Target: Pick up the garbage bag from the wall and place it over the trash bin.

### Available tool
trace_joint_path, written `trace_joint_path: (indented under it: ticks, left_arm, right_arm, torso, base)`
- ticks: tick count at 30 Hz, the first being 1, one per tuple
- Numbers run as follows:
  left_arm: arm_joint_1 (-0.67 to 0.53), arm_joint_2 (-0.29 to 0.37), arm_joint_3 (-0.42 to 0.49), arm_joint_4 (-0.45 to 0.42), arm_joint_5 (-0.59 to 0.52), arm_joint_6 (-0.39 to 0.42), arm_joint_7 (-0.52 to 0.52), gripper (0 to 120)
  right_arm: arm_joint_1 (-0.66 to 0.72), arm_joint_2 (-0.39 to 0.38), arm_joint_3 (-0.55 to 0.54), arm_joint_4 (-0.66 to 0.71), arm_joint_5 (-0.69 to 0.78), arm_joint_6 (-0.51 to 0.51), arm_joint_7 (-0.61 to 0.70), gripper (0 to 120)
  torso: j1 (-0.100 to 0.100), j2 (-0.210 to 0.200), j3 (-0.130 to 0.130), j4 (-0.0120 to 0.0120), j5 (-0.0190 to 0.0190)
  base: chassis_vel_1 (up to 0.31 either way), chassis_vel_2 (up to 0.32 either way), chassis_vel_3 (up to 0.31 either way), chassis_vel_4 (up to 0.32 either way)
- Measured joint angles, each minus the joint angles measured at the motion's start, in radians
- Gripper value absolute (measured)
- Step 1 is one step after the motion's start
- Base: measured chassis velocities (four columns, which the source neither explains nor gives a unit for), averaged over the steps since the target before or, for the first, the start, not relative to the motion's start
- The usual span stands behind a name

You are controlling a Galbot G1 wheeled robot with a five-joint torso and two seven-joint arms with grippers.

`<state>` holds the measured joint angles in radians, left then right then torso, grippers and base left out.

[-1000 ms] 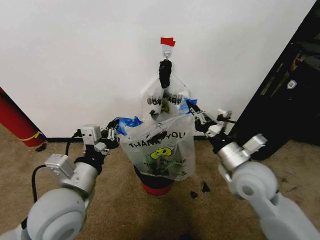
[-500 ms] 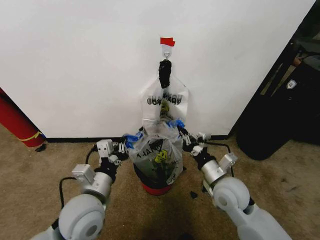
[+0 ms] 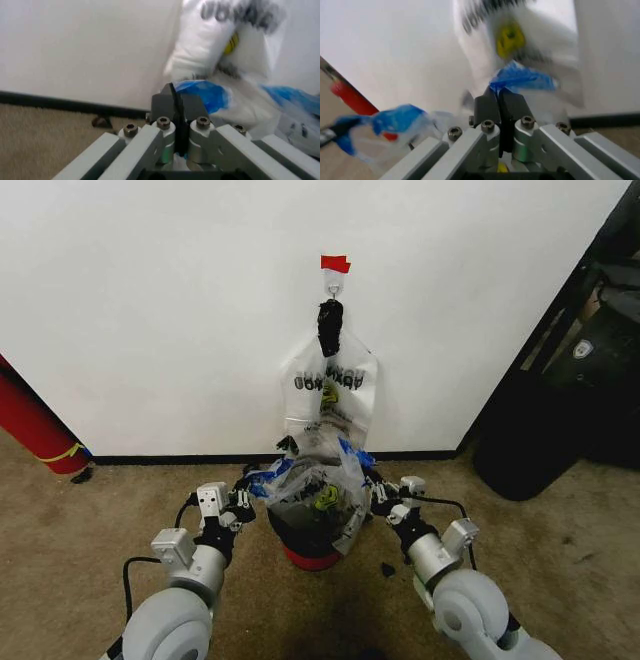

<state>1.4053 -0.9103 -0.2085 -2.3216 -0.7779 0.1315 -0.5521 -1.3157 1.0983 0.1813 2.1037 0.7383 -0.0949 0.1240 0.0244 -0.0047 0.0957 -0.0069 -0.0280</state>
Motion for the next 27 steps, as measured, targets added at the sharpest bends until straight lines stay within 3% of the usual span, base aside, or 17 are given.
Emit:
trace_joint_path:
  ticks: [10,13,19,27]
  left_arm:
    - [-0.106,0.043,-0.042,-0.017,-0.063,-0.003,-0.010,0]
    - [-0.120,0.067,-0.083,-0.054,-0.063,-0.016,0.010,0]
    - [-0.137,0.079,-0.107,-0.063,-0.062,-0.025,0.022,0]
    - [-0.051,0.027,-0.076,-0.019,-0.018,-0.044,0.032,0]
  right_arm:
    - [0.133,0.049,-0.005,0.027,0.110,0.007,-0.043,0]
    - [0.233,0.100,-0.004,0.001,0.158,0.023,-0.076,0]
    - [0.292,0.174,-0.003,-0.036,0.187,0.036,-0.085,0]
    - [0.196,0.120,-0.022,-0.083,0.120,0.068,-0.120,0]
  torso:
    - [0.000,0.000,0.000,0.0001,-0.0001]
    - [0.000,0.000,0.000,0.0002,-0.0001]
    - [0.000,0.000,0.000,0.0001,0.0000]
    - [0.000,0.000,0.000,0.0000,0.0001]
  base:
    - [0.000,0.000,0.000,0.000]
    - [0.000,0.000,0.000,0.000]
    - [0.000,0.000,0.000,0.000]
    - [0.000,0.000,0.000,0.000]
